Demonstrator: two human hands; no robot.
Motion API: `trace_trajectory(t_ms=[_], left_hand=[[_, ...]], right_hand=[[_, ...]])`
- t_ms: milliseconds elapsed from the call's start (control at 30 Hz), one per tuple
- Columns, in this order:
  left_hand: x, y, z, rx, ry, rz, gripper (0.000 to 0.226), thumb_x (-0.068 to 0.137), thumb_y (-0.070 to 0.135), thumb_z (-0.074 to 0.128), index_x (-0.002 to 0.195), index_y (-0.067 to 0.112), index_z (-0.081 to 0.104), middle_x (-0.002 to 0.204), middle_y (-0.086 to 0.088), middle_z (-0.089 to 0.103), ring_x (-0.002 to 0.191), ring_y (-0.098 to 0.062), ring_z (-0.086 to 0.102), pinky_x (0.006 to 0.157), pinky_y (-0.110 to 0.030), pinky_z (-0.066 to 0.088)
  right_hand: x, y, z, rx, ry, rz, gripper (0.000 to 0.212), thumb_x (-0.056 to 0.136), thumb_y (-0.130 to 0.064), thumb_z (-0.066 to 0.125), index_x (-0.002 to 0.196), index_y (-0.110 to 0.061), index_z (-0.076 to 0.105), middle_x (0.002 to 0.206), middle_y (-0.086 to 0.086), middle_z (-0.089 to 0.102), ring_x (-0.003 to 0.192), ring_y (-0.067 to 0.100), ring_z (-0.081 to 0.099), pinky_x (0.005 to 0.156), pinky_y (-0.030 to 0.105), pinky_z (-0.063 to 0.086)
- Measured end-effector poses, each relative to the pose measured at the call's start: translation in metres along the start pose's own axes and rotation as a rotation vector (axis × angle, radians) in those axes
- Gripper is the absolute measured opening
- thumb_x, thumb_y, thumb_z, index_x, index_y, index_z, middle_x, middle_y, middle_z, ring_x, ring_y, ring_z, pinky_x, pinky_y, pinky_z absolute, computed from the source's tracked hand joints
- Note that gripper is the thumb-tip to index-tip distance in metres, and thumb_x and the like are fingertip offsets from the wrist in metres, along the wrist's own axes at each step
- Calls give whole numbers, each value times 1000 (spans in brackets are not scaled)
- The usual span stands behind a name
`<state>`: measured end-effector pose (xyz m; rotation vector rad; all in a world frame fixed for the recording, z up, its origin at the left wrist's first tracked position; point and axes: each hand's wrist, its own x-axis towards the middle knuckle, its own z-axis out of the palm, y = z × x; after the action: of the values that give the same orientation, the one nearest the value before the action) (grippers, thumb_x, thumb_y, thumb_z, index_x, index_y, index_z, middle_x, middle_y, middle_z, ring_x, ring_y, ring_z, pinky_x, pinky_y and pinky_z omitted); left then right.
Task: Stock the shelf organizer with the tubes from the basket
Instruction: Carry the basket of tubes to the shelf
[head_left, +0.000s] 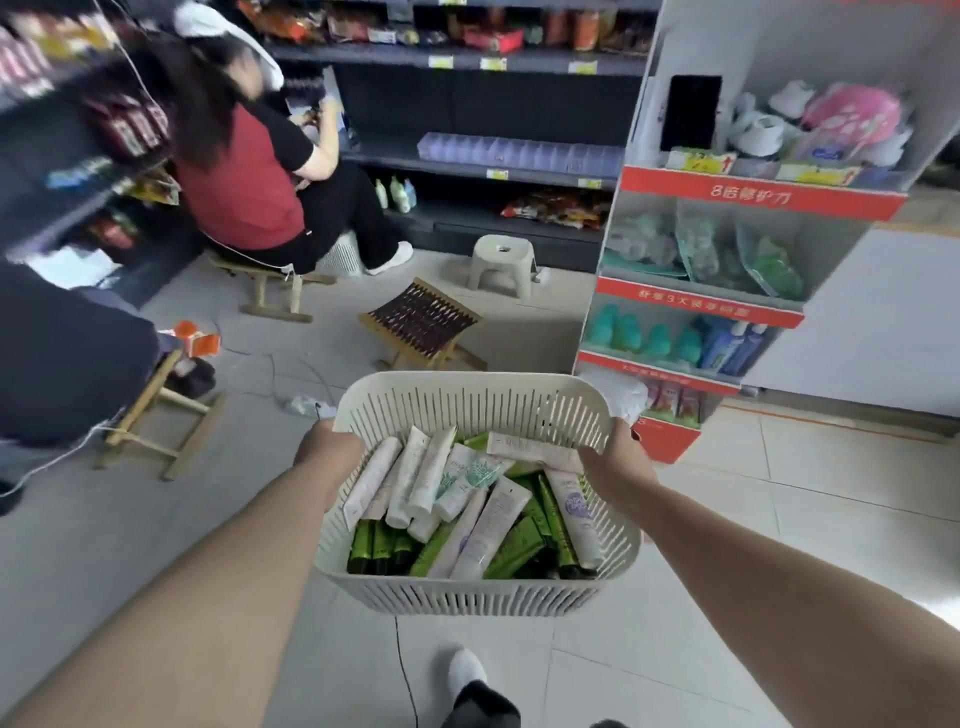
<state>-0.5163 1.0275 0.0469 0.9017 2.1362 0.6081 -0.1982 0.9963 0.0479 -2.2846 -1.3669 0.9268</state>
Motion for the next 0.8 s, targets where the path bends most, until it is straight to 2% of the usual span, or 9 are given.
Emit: trace_trajectory(t_ms=[67,133,200,300,400,567,700,800], left_hand=[[32,9,-17,3,12,-1,40,84,15,51,123,16,56,106,-10,62,93,-32,60,76,-34,51],[64,19,-33,3,30,-2,40,82,17,52,121,16,57,107,-10,63,94,-33,60,80,-37,53],[97,34,-45,-17,45,-9,41,79,19,53,119,16,58,108,-10,64,94,-33,61,83,-38,54],[147,62,-54,-34,53,-5,44,74,20,53,117,16,61,106,-10,66,92,-33,64,85,-47,56],[192,97,-51,-67,54,1,37,80,14,54,117,14,61,105,-12,66,91,-34,64,85,-49,55],[278,159,-36,-92,52,-18,31,82,14,55,111,15,64,98,-12,67,87,-32,65,81,-42,56],[332,211,-27,-104,25,11,22,87,13,53,105,20,63,95,-8,67,82,-28,63,70,-32,50],[370,249,-27,-115,10,-4,26,84,18,55,109,21,62,100,-8,68,90,-30,65,74,-33,50]], right_hand=[[21,-31,16,13,-6,-13,34,89,-23,44,121,-13,40,102,13,61,82,31,60,67,38,51],[42,-61,27,14,-24,-33,33,90,-21,45,122,-13,39,103,12,61,80,30,61,59,32,46],[65,-88,33,11,-33,-51,34,92,-22,46,124,-14,38,104,12,62,80,30,62,58,33,47],[106,-126,41,12,-21,-60,39,91,-22,48,127,-13,37,110,14,62,82,30,63,66,39,53],[155,-161,46,23,-8,-51,42,88,-22,50,127,-12,38,113,15,60,90,32,61,75,42,54],[249,-212,50,4,-39,-23,43,92,-27,49,128,-10,35,112,14,57,86,31,56,69,34,44],[312,-255,45,18,-24,-10,47,91,-30,49,131,-11,32,110,14,57,83,30,60,67,39,51],[352,-289,35,23,-15,-5,45,93,-31,49,130,-10,33,113,14,54,85,28,54,66,33,41]])
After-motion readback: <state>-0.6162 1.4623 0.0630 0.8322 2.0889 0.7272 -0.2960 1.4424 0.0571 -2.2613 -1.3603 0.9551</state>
